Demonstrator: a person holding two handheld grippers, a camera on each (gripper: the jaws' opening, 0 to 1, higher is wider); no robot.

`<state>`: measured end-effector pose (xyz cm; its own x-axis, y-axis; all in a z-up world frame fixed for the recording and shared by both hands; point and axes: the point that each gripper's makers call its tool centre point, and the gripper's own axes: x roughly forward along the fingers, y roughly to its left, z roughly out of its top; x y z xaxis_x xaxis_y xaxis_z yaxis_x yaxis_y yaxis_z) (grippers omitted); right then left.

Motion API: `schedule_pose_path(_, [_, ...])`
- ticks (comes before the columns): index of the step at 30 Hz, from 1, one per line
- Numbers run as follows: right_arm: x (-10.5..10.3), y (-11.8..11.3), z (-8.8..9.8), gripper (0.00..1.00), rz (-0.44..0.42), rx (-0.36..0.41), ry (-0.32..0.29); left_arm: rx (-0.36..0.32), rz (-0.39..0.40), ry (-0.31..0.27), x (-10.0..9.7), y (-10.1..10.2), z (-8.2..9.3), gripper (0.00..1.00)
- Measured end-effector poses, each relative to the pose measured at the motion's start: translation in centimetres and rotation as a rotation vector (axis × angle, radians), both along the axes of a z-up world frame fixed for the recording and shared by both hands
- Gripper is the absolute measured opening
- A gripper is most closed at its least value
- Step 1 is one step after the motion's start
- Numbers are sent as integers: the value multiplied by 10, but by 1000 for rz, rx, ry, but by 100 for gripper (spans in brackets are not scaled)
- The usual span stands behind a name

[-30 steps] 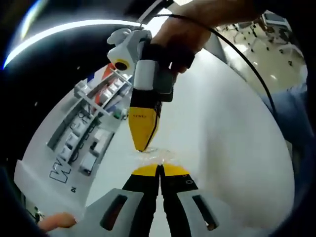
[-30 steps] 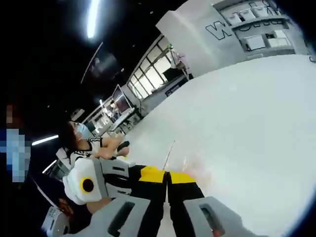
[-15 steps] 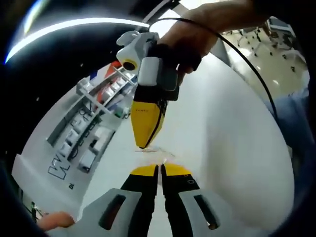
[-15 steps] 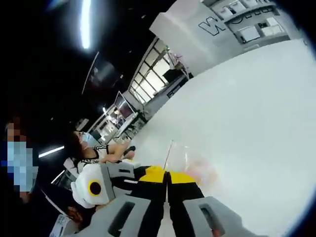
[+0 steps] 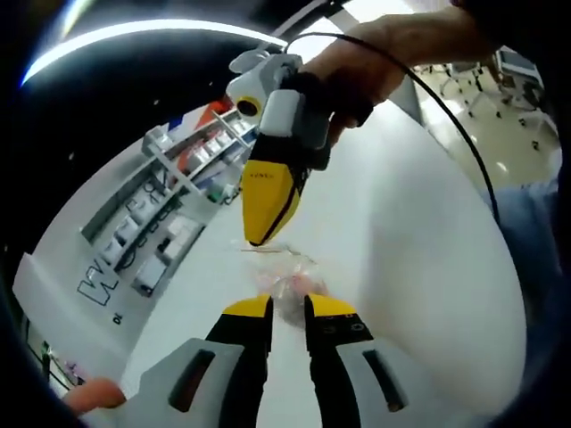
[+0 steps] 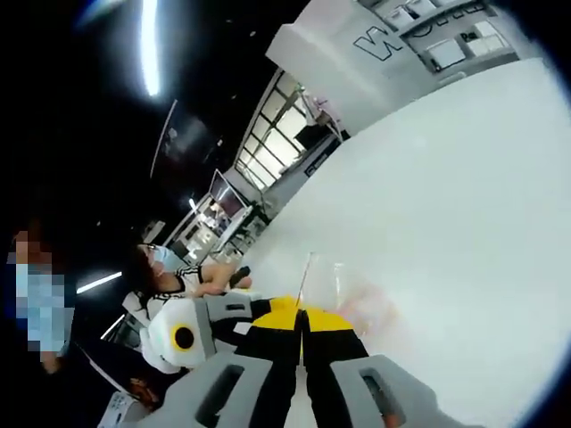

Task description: Open the resealable bag by pulling the two sides of the seal apart until the entire bag opening is separated and visibly accessible.

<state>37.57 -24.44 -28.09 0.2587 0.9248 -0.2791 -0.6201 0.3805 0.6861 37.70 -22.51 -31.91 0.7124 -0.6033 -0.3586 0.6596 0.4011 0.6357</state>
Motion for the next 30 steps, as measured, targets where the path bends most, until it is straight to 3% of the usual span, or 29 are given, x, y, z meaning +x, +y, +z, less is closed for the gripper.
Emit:
schedule_pose_path(4, [1, 0, -1, 0, 1, 0, -1, -121, 3, 79, -4, 9, 3, 17])
schedule_pose_path(6, [0, 1, 0, 0, 4, 3, -6, -221, 16, 127, -3, 16, 8, 18])
schedule_pose_path(10, [-4, 4, 0, 0, 14, 1, -16, -434, 26, 283, 1, 21, 16, 27])
schedule_pose_path(12, [-5, 5, 0, 0, 14, 5, -15, -515, 11, 320, 3, 21, 24, 27])
schedule_pose_path(22, [-5, 4, -1, 0, 12, 7, -16, -527, 28, 303, 8, 29, 30, 27])
schedule_pose_path(30, [-3, 5, -1, 0, 11, 9, -15, -573, 24, 330, 7, 31, 35, 32])
